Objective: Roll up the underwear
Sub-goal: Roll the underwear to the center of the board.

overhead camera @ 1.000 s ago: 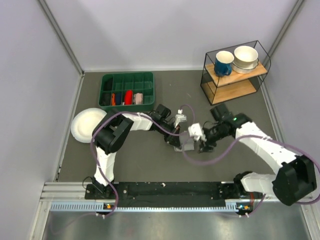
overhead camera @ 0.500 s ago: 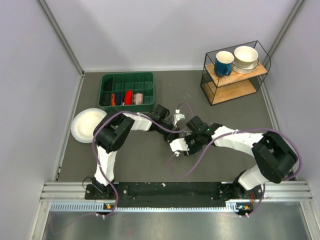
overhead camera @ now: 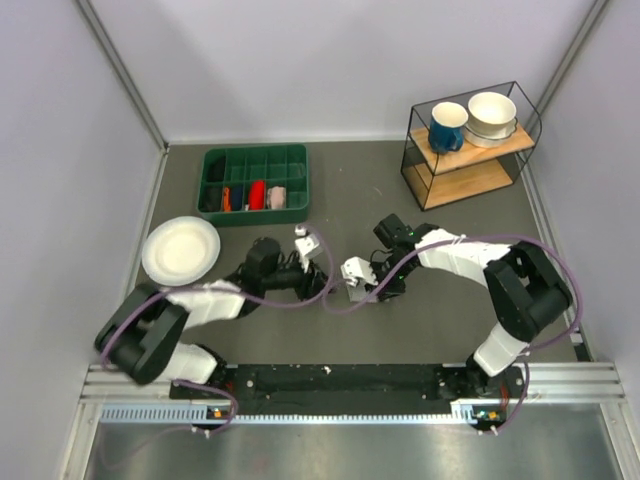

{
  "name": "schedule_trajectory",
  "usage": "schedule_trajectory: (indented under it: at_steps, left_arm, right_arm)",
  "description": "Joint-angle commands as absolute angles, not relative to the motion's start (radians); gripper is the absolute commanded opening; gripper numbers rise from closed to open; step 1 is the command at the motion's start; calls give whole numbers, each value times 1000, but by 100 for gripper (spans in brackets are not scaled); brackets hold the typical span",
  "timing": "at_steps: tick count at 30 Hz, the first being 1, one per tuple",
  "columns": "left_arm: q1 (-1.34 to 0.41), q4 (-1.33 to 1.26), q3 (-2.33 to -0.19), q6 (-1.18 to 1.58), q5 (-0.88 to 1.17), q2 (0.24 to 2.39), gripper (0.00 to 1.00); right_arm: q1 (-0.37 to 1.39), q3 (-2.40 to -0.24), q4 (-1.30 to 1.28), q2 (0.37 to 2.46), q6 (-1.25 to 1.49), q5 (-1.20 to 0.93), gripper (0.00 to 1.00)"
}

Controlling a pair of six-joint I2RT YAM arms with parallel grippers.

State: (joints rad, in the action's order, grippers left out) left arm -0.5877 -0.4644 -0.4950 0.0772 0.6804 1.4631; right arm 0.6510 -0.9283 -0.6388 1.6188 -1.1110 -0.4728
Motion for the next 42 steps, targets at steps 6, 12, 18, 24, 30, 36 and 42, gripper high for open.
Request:
schedule_trajectory:
  at_steps: [6,12,18,24,30,36,42]
  left_arm:
    - [-672,-663,-293,-190,583,1105,48]
    - [-865,-513,-363,-348,431,1167,50]
    - [-959,-313,-587,-509,331,1417,51]
    - [-982,-232,-733,-586,319,1588,52]
    - [-999,-189,-798,-606,337,1683,50]
    - [-1008,-117,-860,-597,334,1749,32]
    - [-945,-6,-923,-494,489,1818,6]
  right_arm:
    - [476,-1228,-1115,1922,-1086,-834,13]
    - [419,-1345,-1247,2062,-1077,-902,14]
    - [417,-1347,-1250,2092,-1060,-874,14]
    - [417,-1351,-1247,2098,-1054,-867,15]
    - [417,-1351,-1247,2098,-1052,-861,20]
    - [416,-1348,-1239,2095,-1049,-851,24]
    - [325,-1341,-1172,1967,-1009,-835,34]
